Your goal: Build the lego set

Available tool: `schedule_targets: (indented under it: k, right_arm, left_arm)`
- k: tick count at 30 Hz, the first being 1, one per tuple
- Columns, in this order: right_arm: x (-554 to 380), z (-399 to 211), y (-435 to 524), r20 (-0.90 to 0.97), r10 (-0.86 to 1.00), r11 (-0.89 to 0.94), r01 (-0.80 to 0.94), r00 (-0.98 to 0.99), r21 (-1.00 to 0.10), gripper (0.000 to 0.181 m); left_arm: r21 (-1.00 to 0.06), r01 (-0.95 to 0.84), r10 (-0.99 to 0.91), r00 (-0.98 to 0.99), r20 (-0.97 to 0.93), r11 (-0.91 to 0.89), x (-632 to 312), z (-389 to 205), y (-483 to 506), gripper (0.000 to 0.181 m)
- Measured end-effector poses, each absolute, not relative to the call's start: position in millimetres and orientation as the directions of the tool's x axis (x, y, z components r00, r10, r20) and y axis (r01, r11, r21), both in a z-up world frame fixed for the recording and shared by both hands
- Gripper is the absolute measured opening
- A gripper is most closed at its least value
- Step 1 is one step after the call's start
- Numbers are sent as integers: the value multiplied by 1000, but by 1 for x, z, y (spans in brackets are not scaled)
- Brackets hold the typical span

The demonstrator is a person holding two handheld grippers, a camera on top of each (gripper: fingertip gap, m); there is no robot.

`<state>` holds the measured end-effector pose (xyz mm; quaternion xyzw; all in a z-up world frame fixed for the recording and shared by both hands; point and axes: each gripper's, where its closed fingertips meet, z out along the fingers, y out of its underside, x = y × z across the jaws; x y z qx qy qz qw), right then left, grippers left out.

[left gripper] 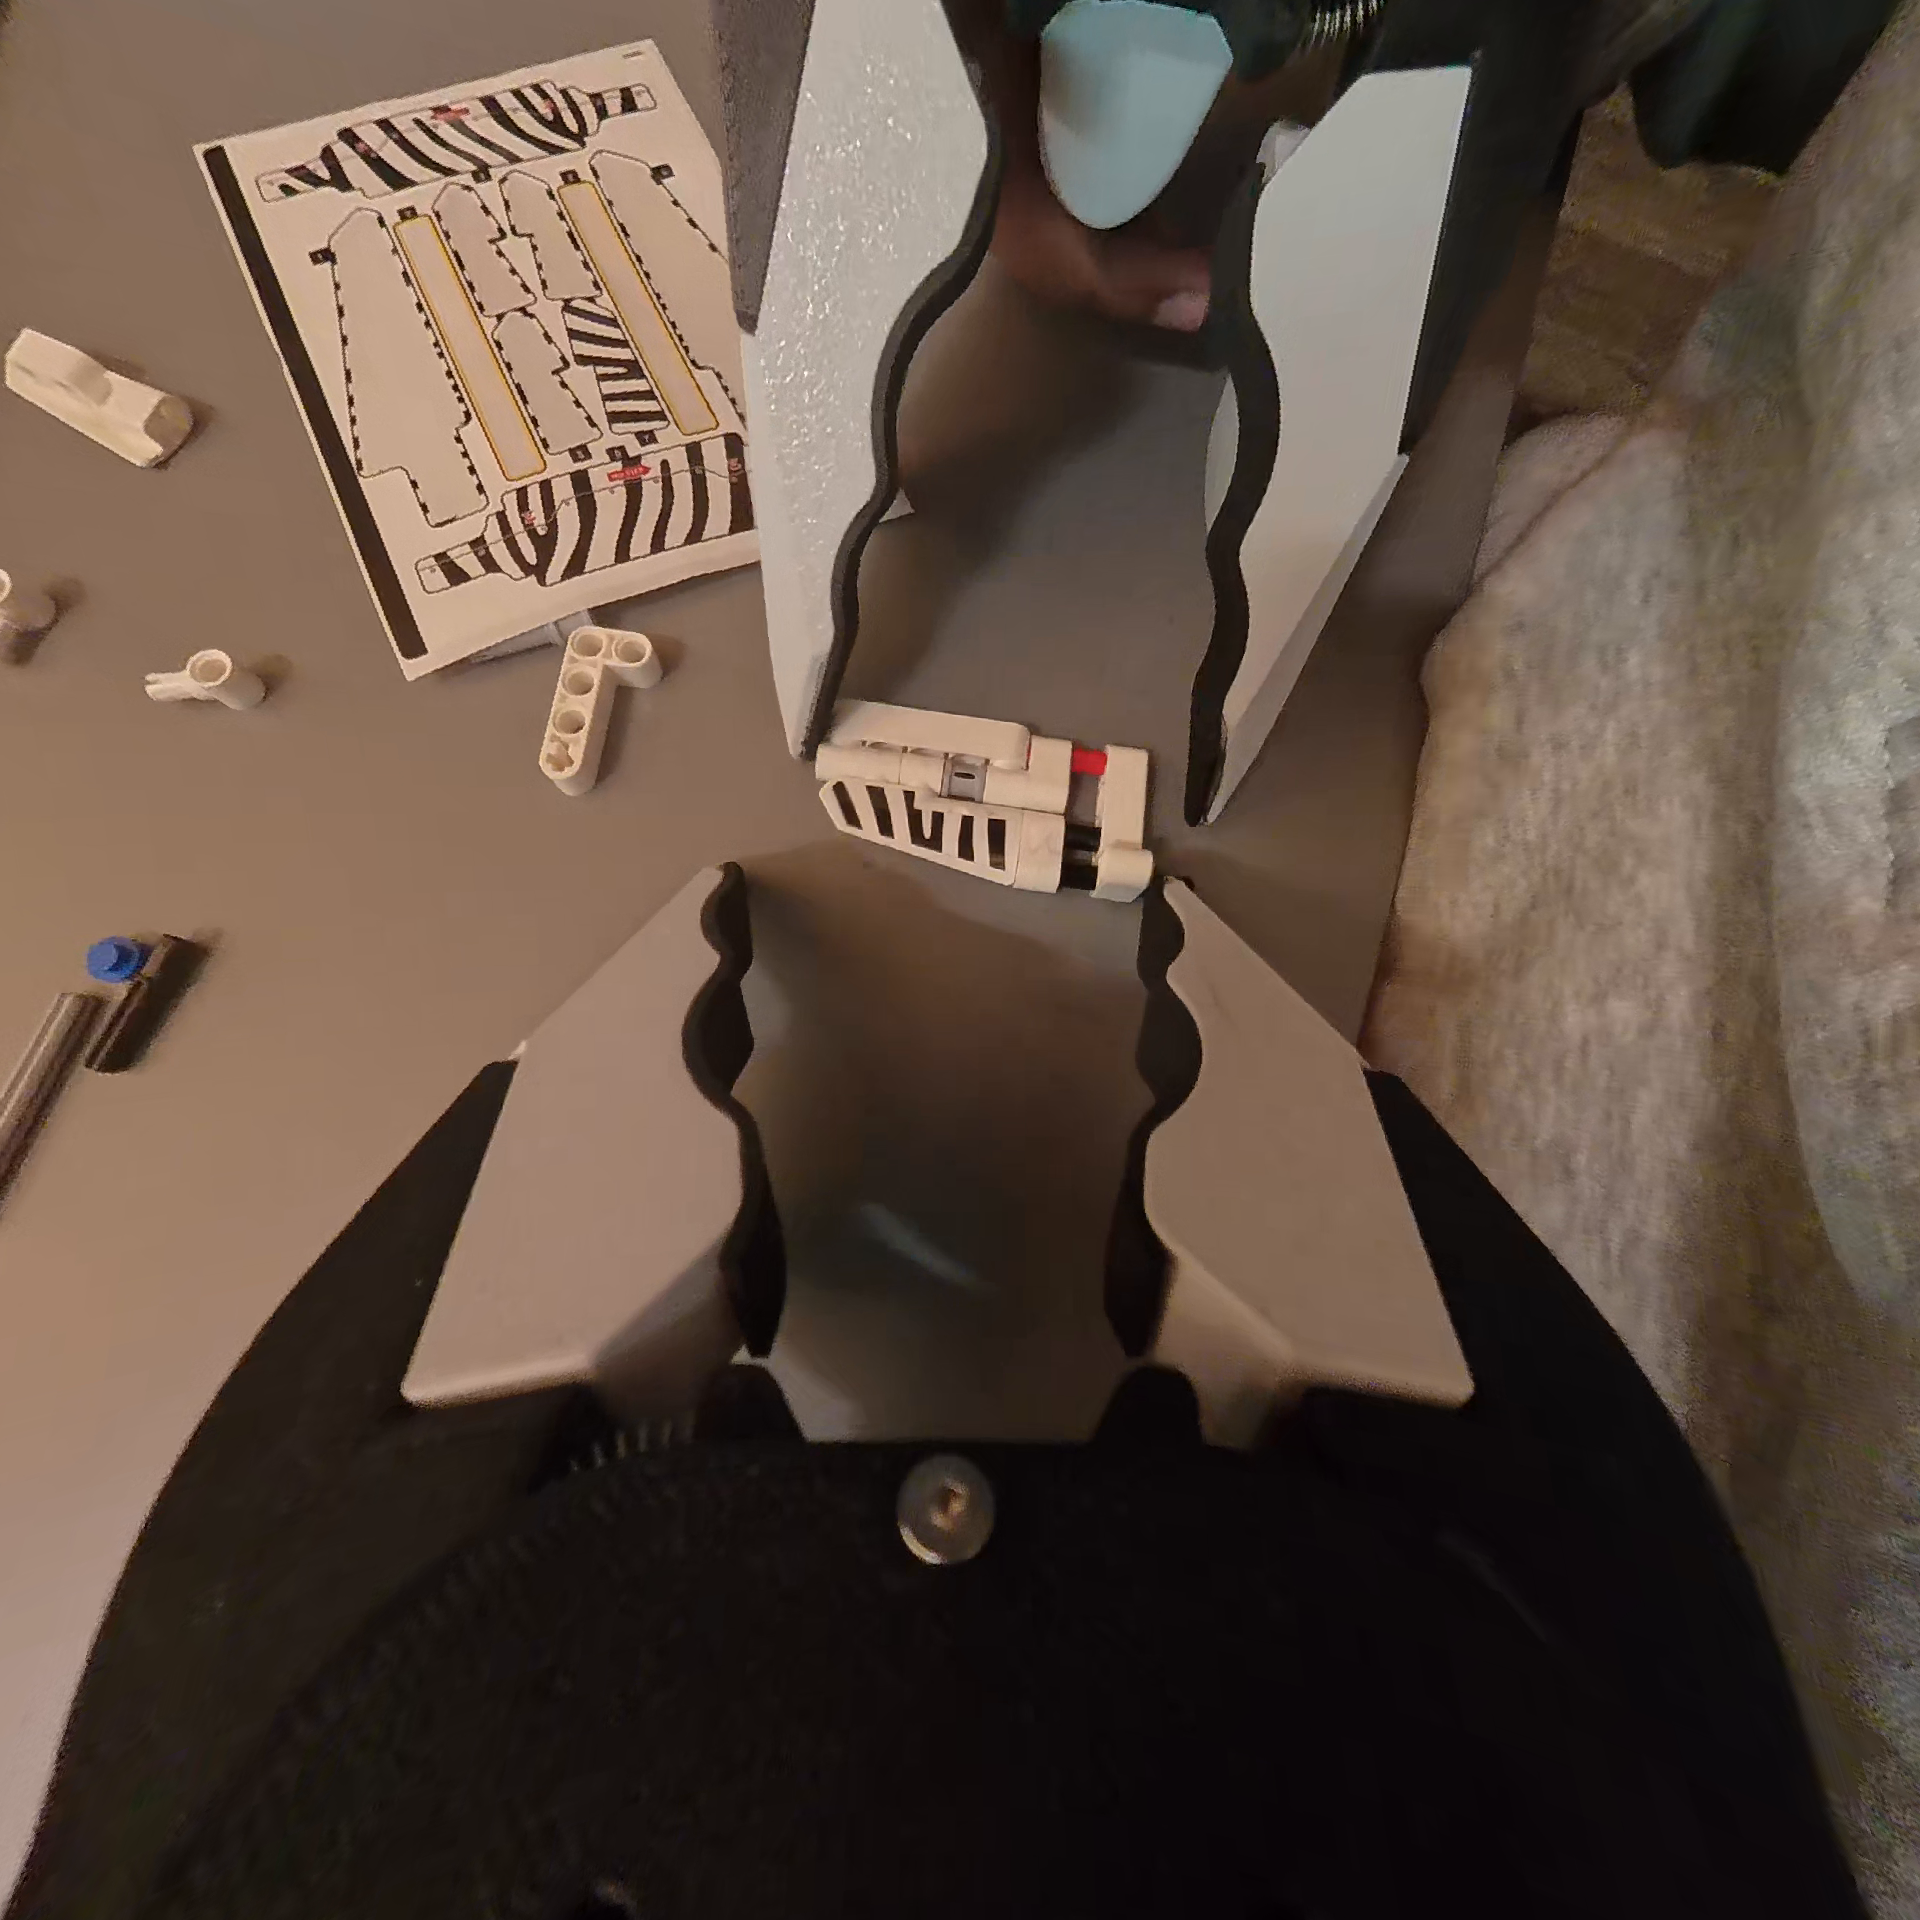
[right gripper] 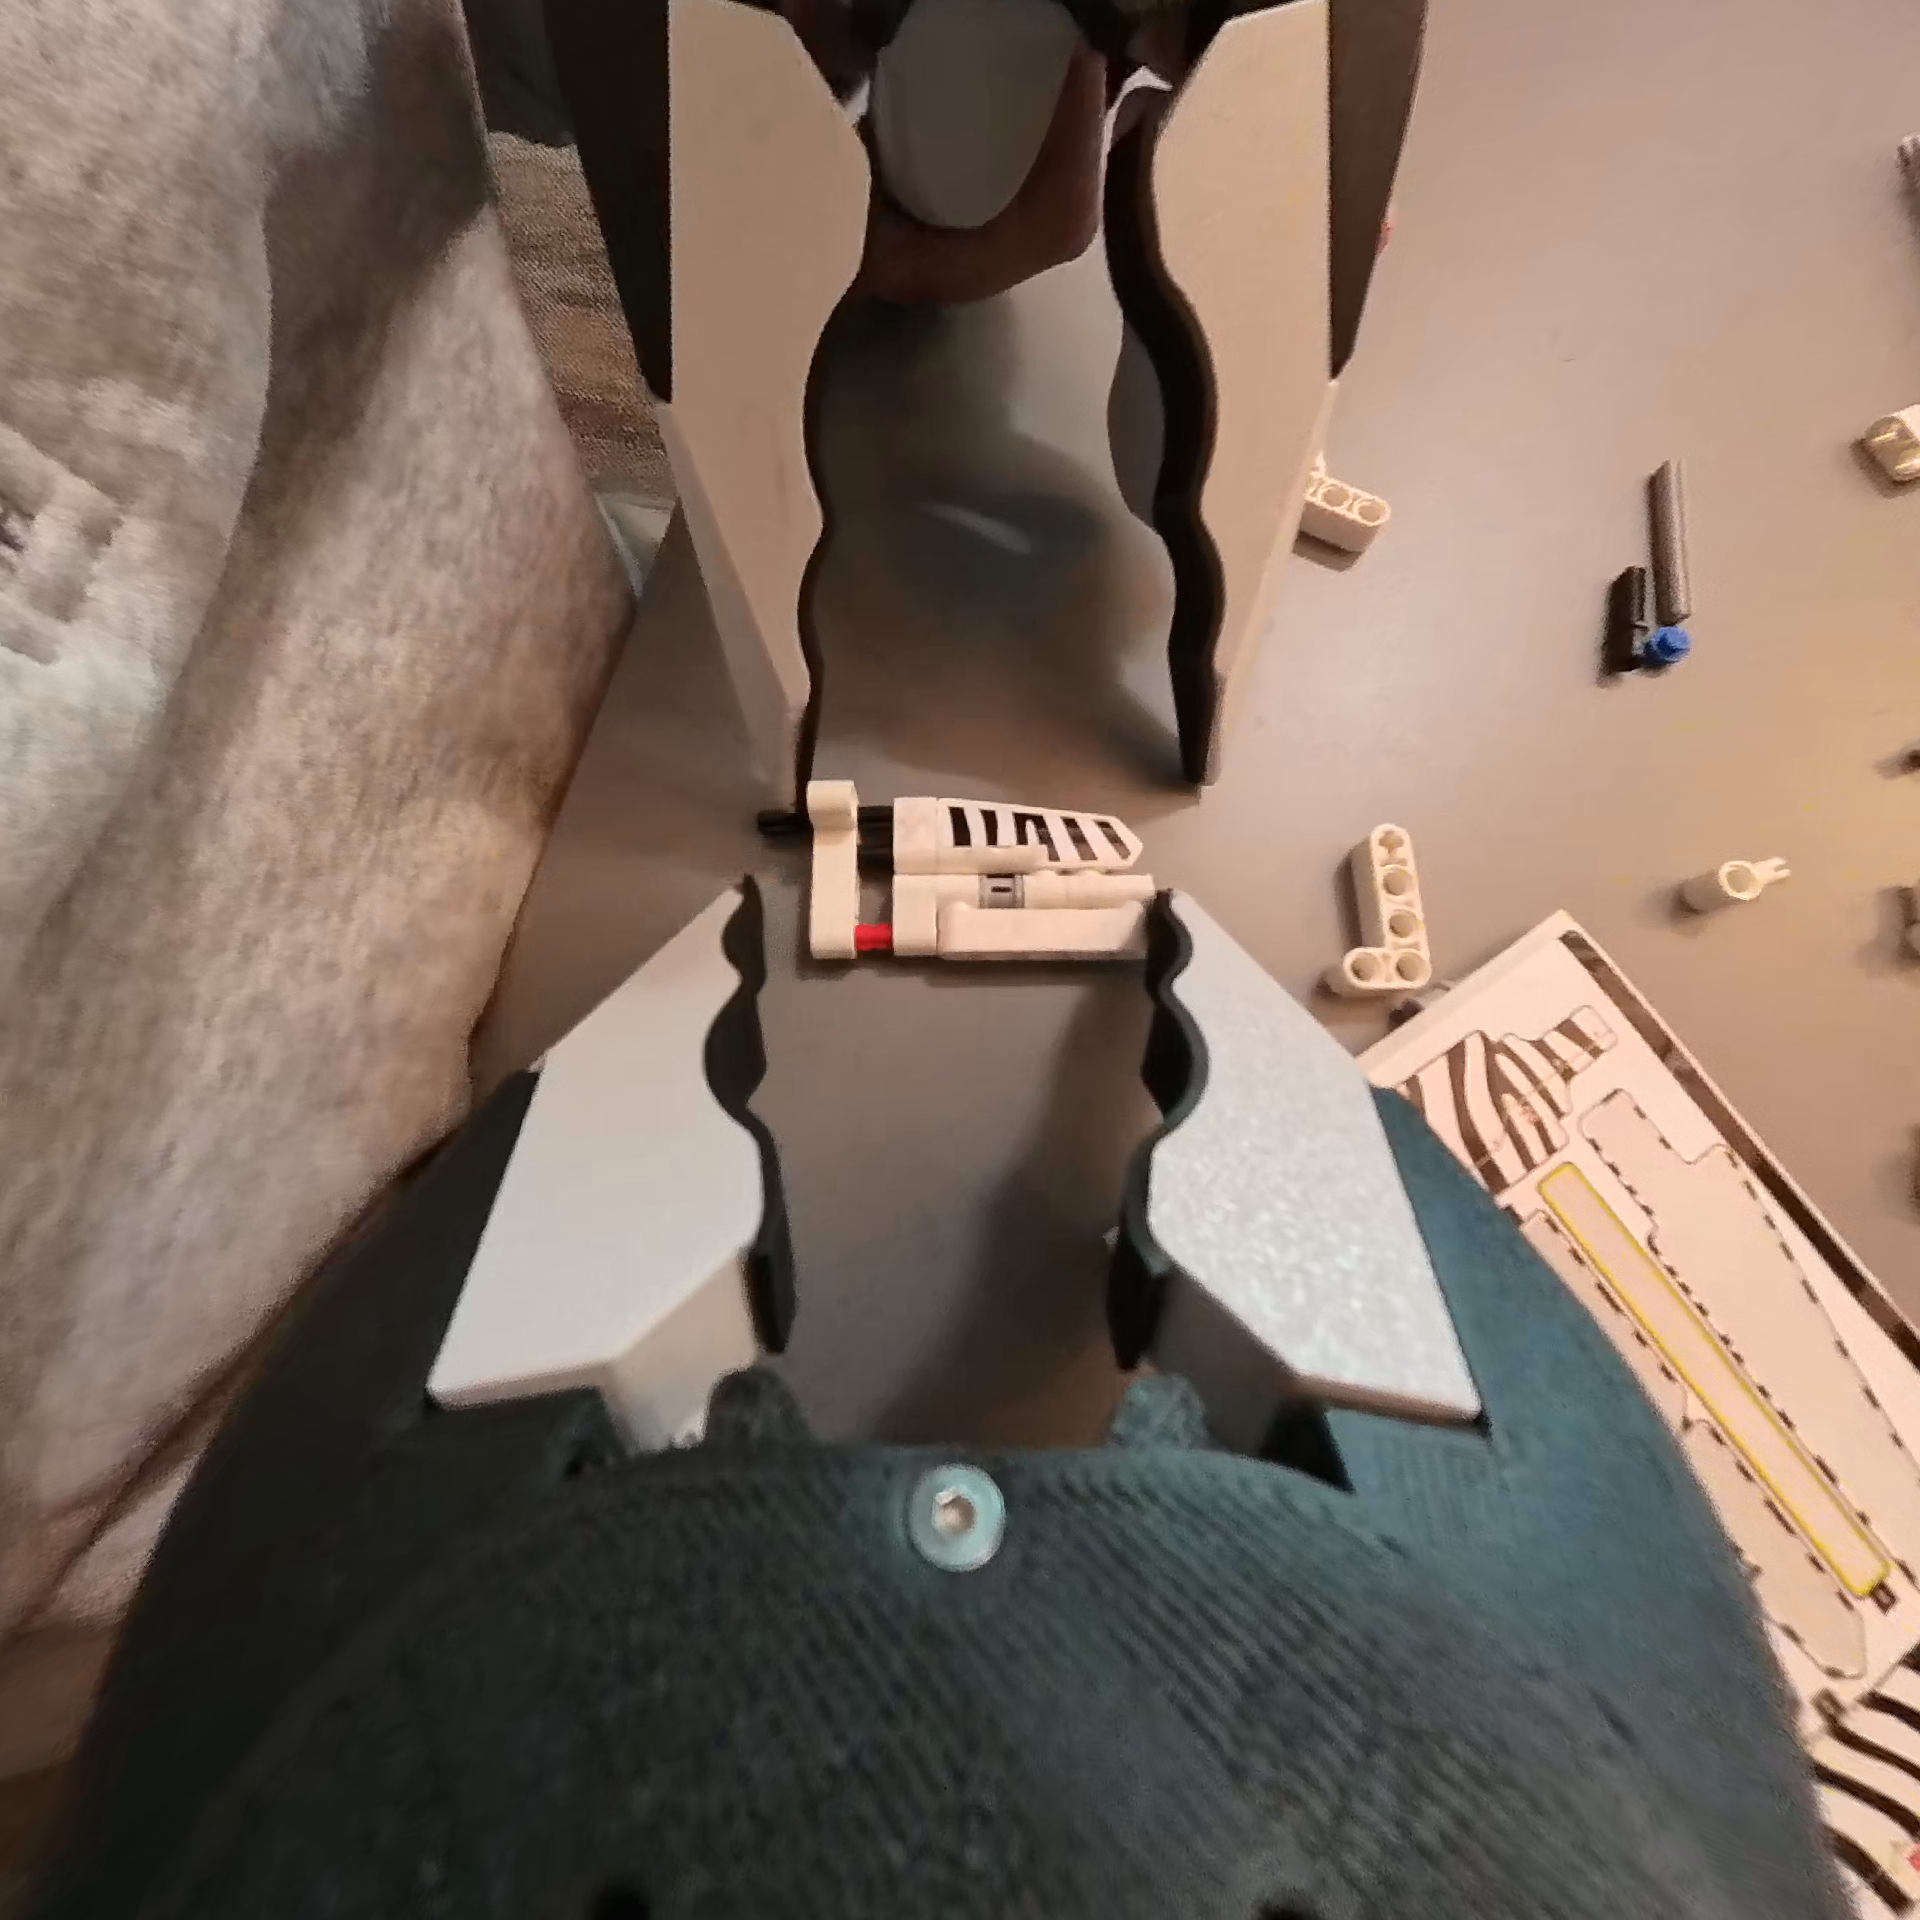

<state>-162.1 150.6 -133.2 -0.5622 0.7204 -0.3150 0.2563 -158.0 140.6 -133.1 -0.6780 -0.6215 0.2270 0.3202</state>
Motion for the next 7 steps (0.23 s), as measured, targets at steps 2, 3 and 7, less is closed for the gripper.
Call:
schedule_targets:
  k: [2,3,7]
  right_arm:
    - [-162,-133,151,-17,-970,173,-644,-241,-745,73]
    - [-162,-133,151,-20,-969,178,-638,-247,-749,72]
    - [-164,-132,150,-17,-966,182,-632,-258,-753,65]
  left_arm:
    - [-716,697,987,135,90,-30,-157,-133,141,76]
    - [-716,697,986,140,93,-31,-157,-133,141,76]
    - [-718,692,976,199,92,-74,-157,-133,145,71]
